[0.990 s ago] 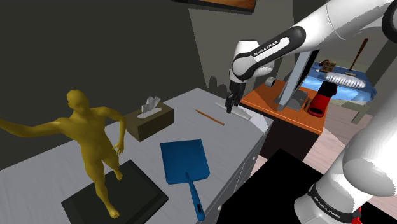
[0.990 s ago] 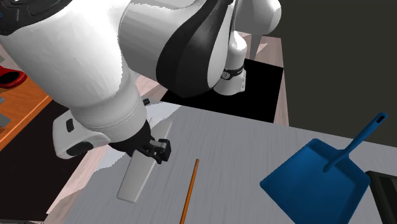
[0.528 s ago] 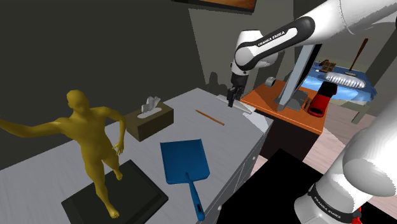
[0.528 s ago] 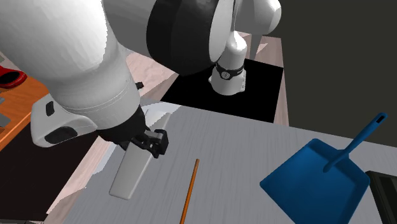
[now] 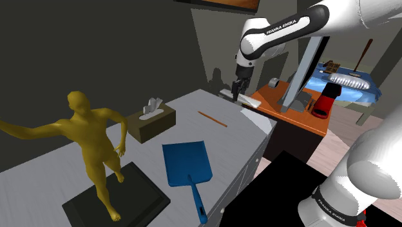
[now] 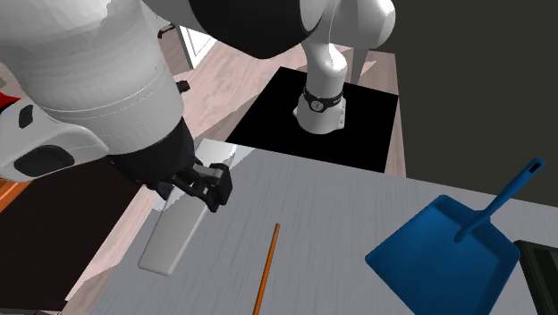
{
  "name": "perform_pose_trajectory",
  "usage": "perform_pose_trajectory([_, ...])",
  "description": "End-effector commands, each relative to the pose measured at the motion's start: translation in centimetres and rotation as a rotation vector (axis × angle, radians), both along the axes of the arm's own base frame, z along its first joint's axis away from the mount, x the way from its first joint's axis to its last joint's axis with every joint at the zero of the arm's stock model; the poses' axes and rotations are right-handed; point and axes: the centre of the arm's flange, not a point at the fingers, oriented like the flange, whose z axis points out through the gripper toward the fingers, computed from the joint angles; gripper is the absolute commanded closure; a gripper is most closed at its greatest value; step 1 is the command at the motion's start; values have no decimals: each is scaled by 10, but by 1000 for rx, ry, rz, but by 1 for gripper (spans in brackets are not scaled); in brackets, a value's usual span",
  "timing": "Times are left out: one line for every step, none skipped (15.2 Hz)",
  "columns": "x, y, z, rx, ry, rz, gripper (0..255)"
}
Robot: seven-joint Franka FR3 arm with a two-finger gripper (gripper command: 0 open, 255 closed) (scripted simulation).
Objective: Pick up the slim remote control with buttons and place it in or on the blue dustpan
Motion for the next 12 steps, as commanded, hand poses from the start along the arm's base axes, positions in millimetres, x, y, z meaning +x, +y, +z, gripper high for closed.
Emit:
perform_pose_trajectory([0, 0, 11, 0, 0, 0, 255])
perform_pose_trajectory([0, 0, 16, 0, 0, 0, 255])
perform_pose_trajectory([0, 0, 21, 0, 0, 0, 255])
perform_pose_trajectory([0, 0, 26, 0, 0, 0, 255])
perform_pose_trajectory([0, 0, 32, 0, 0, 0, 255])
perform_pose_trajectory([0, 0, 37, 0, 0, 0, 255])
perform_pose_trajectory([0, 0, 42, 0, 0, 0, 255])
perform_pose_trajectory([0, 0, 47, 0, 0, 0, 255])
perform_pose_trajectory([0, 0, 53, 0, 0, 0, 255])
perform_pose_trajectory([0, 0, 58, 0, 0, 0, 255])
perform_pose_trajectory([0, 0, 63, 0, 0, 0, 255])
perform_pose_trajectory([0, 0, 69, 0, 0, 0, 255])
